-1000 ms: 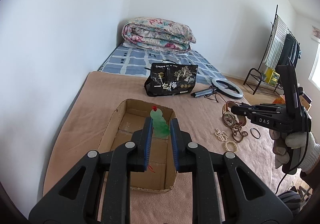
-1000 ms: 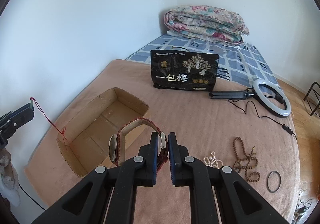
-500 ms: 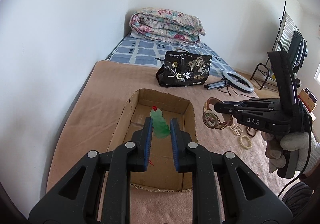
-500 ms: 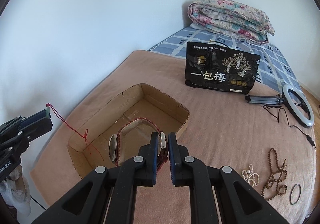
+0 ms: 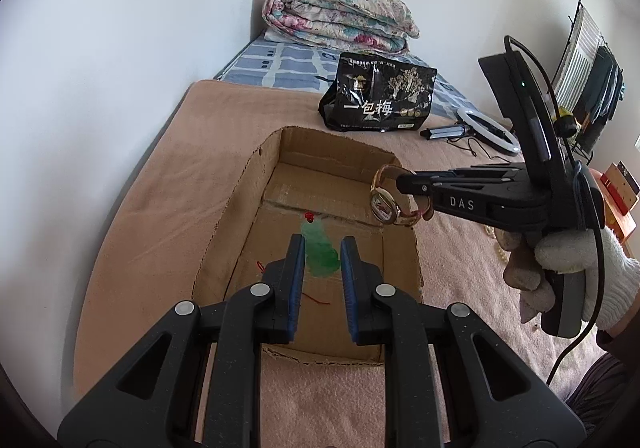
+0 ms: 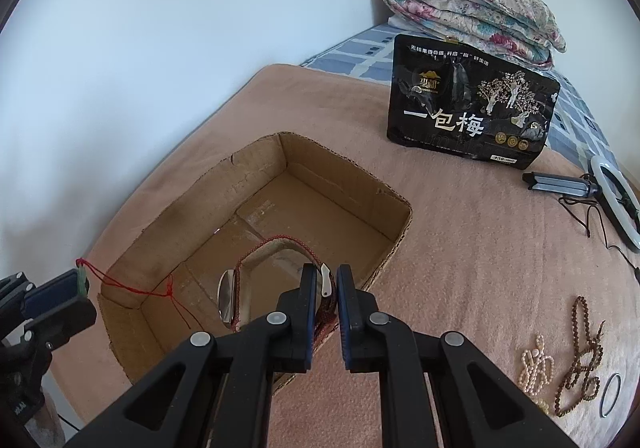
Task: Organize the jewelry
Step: 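Open left tool to drop pendant while right tool drops watch into box, then move left tool to cream bead bracelet while right tool moves to blue bangle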
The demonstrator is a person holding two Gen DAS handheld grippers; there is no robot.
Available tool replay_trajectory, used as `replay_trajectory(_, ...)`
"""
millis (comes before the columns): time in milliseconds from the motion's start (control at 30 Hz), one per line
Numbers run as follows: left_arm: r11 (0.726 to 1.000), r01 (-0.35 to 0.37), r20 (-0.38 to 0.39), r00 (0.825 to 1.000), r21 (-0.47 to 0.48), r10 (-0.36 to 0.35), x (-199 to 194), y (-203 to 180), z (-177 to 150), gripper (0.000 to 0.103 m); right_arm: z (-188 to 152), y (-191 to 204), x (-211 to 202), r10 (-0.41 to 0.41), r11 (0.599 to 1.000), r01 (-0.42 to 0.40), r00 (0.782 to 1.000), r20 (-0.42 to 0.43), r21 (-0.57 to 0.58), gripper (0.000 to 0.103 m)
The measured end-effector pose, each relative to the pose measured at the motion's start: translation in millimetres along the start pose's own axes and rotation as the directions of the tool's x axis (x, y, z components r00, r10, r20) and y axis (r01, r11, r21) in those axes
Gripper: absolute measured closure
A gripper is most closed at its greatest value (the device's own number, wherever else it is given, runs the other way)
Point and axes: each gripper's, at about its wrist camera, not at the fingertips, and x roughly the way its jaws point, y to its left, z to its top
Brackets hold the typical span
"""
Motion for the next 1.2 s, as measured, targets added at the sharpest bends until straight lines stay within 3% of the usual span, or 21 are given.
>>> replay_trajectory(233,1.000,0.004,-0.052,0.999,0.003,-0.003,13,-3,-9,0.086,3,0,9,-0.005,1.000,0.005,1.000,-0.005,-0.002,0.094)
replay_trajectory(367,1.000,0.005,-0.062,0.998,-0.012,-0.006,14,-2,-10,0.086,5,1,6,0.012,1.000,-0.012,1.000,0.005,-0.006,0.080)
replay_trajectory(500,0.999,0.001,-0.058,0.998,-0.053,-0.004,12,4,-9,0.062,6,4,-1,0.006,1.000,-0.005,1.000,0.026,-0.021,0.076)
replay_trajectory(633,0.998,-0.011,-0.051,0.999,-0.061,0.008,8,5,-9,0.062,6,3,-10,0.009,1.000,-0.008,0.999,0.041,-0.016,0.074)
replay_trajectory(767,0.998,-0.008,-0.045,0.999,-0.066,0.006,4,4,-9,0.062,3,1,-21,0.003,1.000,-0.002,0.998,0.056,-0.009,0.060)
replay_trajectory(967,0.998,-0.011,-0.034,0.999,-0.064,0.009,-4,-3,-10,0.062,-1,-1,-39,-0.005,1.000,0.005,0.997,0.075,0.000,0.058)
replay_trajectory(1200,0.998,0.009,-0.019,1.000,-0.055,-0.010,-13,-15,-8,0.062,-9,-8,-70,-0.037,0.999,0.038,0.991,0.128,-0.005,0.036)
